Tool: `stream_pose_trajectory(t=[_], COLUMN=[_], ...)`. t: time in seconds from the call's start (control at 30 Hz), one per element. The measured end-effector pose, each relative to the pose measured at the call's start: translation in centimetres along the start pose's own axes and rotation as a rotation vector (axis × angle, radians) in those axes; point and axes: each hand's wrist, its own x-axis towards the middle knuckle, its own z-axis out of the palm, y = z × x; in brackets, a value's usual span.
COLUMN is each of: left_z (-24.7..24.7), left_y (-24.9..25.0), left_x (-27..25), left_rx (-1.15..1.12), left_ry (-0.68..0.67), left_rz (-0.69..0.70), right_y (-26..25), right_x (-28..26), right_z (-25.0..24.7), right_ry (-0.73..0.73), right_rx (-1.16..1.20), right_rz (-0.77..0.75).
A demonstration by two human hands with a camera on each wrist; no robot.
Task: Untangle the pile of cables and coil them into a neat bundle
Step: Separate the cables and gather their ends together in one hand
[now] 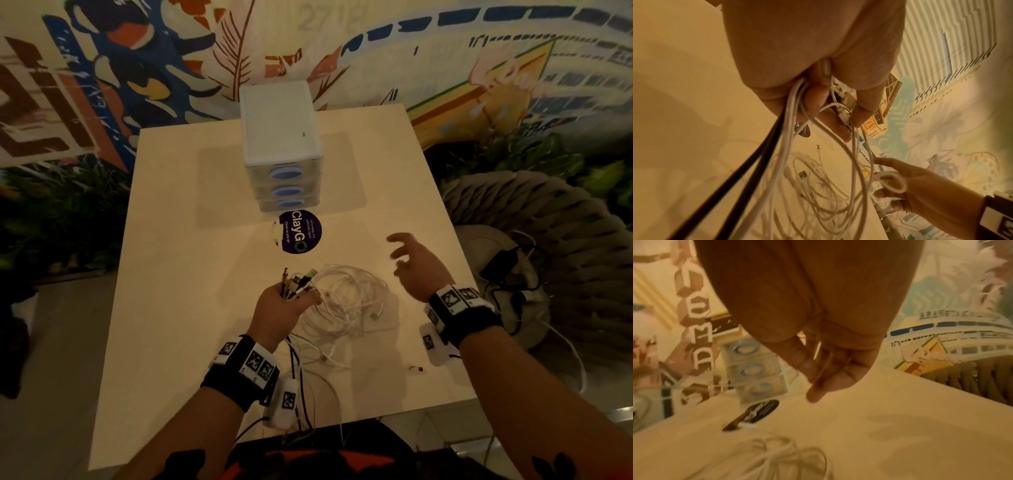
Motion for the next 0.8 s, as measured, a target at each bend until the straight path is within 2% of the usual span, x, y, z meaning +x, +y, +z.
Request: stream_pose_trajectory(t=[0.07,0.1,0.13,0.23,0.3,0.43,0.53,0.63,0.8], left_z=[-0.1,0.0,0.1,0.7,1.0,0.8,0.7,0.5,0.1], left_y=[0.0,0.0,0.0,0.0,0.5,1.1,1.0,0.6,0.4], left_x=[-0.2,-0.3,-0.4,-0.3,-0.3,-0.7,-0.8,-0.7,-0.5], left_rx=[-0.041,-0.075,-0.099,-0.166,-0.167,-0.168,-0.179,-0.1,-0.001], left_ry=[0.004,0.013,0.022,-0.005,0.002,0.008,0.002,0.052,0.186], left_rz=[-0.001,0.003,-0.005,-0.039,-0.06,-0.097,-0.073,-0.018,0.046], right_y=[-1.6,-3.0,-4.7,-8.6,-9.5,-9.2,-9.2,-8.9,-7.7], right_x=[-1.0,-1.7,-2.5,-4.5,-4.8,-4.7,-4.8,-4.8,-4.9], right_z=[-1.4,-1.9,-2.1,0.1,2.5,4.3,5.0,5.4,3.9], right_ry=[0.195,0.201,0.13,-0.255,-0.325,-0.187,-0.176,-0.177,-0.213], right_rx=[0.054,0.058,0.049,-0.117,-0.248,-0.302,-0.342,-0.378,-0.232], right_rz=[-0.092,-0.16,-0.235,-0.39,-0.347,-0.224,-0.236,-0.224,-0.271])
